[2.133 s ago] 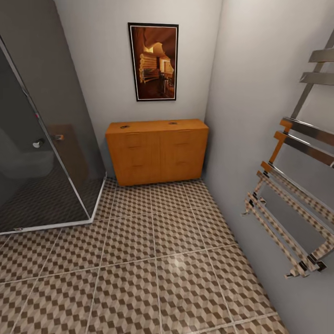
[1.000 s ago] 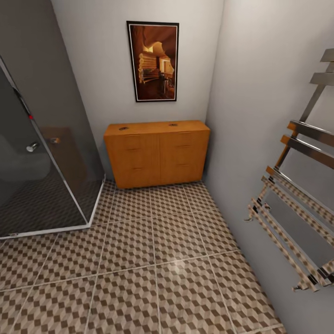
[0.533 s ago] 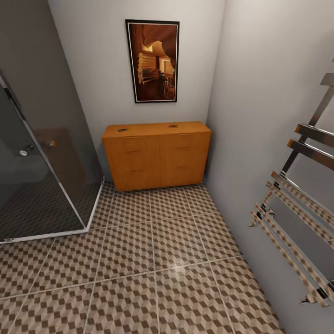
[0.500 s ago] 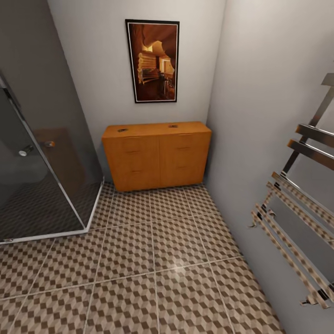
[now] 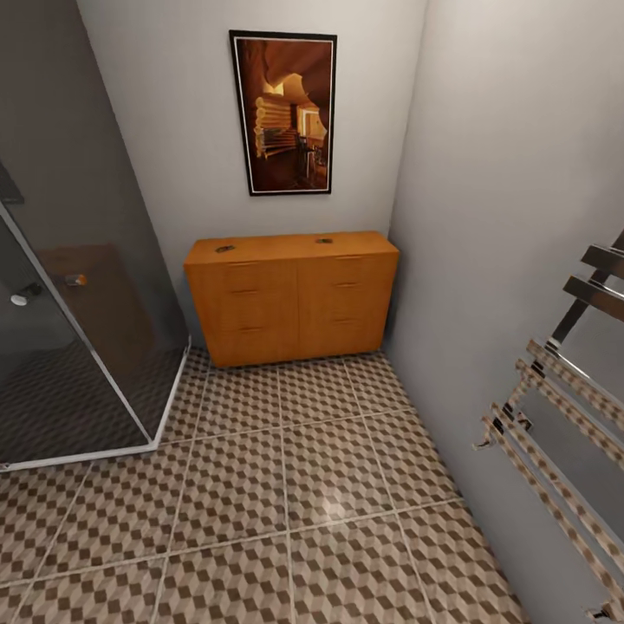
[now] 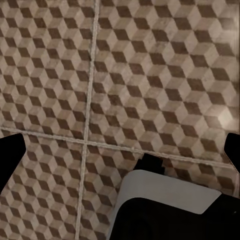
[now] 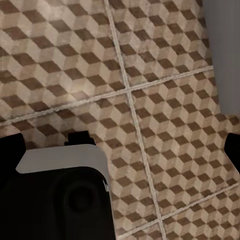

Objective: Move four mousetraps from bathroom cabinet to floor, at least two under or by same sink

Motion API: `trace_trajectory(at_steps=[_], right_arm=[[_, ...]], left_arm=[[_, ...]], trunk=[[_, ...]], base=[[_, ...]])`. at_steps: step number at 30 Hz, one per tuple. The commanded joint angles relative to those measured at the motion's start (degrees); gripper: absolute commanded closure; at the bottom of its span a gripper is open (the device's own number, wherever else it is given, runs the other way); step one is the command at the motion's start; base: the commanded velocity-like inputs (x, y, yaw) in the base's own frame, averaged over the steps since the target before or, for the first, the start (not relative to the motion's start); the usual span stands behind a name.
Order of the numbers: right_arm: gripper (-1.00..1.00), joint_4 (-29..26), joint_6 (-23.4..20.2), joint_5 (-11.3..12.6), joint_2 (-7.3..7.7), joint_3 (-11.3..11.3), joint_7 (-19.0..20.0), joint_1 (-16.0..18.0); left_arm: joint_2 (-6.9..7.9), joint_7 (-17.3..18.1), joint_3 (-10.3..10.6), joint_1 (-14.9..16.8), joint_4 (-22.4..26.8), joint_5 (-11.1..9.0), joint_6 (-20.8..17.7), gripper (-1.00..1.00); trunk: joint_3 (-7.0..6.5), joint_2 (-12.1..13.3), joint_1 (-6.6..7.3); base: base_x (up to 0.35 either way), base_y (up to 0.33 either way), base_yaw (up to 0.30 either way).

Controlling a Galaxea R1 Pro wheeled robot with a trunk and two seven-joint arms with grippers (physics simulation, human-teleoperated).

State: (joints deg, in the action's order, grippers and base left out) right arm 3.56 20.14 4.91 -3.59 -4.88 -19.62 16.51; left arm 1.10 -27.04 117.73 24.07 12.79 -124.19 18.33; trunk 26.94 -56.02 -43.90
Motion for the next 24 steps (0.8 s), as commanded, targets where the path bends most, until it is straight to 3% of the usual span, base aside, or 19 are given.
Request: trace_trajectory(at_steps=[1, 24], right_arm=[[-1.0, 0.2, 0.4, 0.5, -0.05, -0.5, -0.1, 0.1], [-1.0, 0.2, 0.4, 0.5, -0.05, -0.5, -0.1, 0.1]], left_arm=[[0.05, -0.3, 0.5, 0.1, 0.3, -0.4, 0.4, -1.0], [0.09, -0.3, 0.5, 0.1, 0.2, -0.4, 0.4, -1.0]], trunk=[[0.06, 0.0, -0.03], [0.06, 0.0, -0.03]], base=[[0.267, 0.0, 0.0], [0.277, 0.0, 0.0]])
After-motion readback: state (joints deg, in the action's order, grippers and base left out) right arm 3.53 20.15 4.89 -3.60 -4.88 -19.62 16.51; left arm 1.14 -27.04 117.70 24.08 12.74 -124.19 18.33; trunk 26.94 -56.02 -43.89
